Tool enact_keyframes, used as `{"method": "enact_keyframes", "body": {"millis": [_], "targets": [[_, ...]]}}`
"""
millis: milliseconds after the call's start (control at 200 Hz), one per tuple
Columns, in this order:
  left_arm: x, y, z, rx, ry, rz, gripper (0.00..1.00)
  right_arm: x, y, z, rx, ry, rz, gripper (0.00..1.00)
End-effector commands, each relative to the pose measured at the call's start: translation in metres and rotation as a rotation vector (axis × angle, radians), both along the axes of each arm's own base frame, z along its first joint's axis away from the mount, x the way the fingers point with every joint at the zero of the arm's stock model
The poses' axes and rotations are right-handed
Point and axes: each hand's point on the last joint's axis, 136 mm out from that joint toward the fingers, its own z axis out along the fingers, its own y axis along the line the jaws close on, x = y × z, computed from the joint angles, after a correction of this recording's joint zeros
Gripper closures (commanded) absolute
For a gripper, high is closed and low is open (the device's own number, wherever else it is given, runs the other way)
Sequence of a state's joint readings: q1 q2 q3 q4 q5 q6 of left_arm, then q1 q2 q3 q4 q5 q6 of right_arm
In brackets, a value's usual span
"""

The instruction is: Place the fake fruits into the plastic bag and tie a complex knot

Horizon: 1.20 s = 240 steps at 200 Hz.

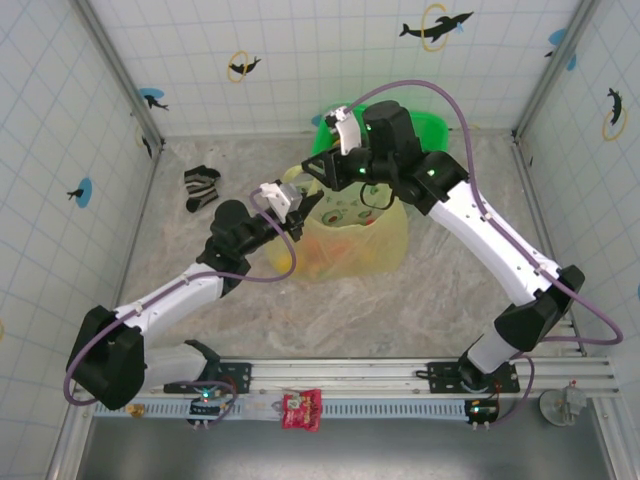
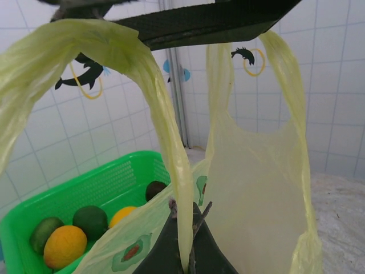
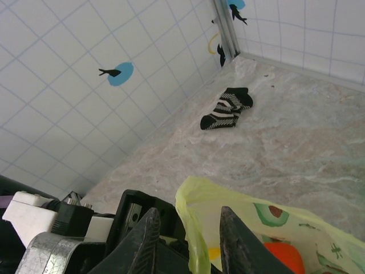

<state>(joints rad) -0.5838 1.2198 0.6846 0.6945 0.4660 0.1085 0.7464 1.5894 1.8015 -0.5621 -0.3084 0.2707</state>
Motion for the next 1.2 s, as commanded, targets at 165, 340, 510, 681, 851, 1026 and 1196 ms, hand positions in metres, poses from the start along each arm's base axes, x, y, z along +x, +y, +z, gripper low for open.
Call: {"method": "enact_keyframes", "body": {"millis": [165,340,510,681,851,1026,1196], "targets": [[-0.003,-0.002,0.017,-0.006,-0.049,-0.011,1.00,-0.008,-0.008,0.010,-0.007,-0.038,0.010,0.70],[-0.003,-0.001,0.017,-0.013,-0.045,-0.010,1.00,-0.005,-0.008,0.011,-0.006,-0.045,-0.006,0.94],[-0.001,0.002,0.022,-0.029,-0.033,0.016,0.88,0.001,-0.011,0.023,0.008,-0.069,-0.028,1.00],[0.004,0.020,0.025,-0.059,0.001,0.129,0.55,0.014,-0.017,0.050,0.065,-0.080,-0.062,1.00],[0.009,0.049,0.028,-0.097,0.007,0.286,0.44,0.013,-0.019,0.071,0.104,-0.123,-0.076,1.00],[-0.001,0.043,0.035,-0.125,-0.018,0.222,0.23,0.011,-0.015,0.077,0.122,-0.122,-0.051,1.00],[0.005,0.028,0.046,-0.120,-0.049,0.172,0.16,0.008,-0.012,0.074,0.122,-0.108,-0.027,1.00]]}}
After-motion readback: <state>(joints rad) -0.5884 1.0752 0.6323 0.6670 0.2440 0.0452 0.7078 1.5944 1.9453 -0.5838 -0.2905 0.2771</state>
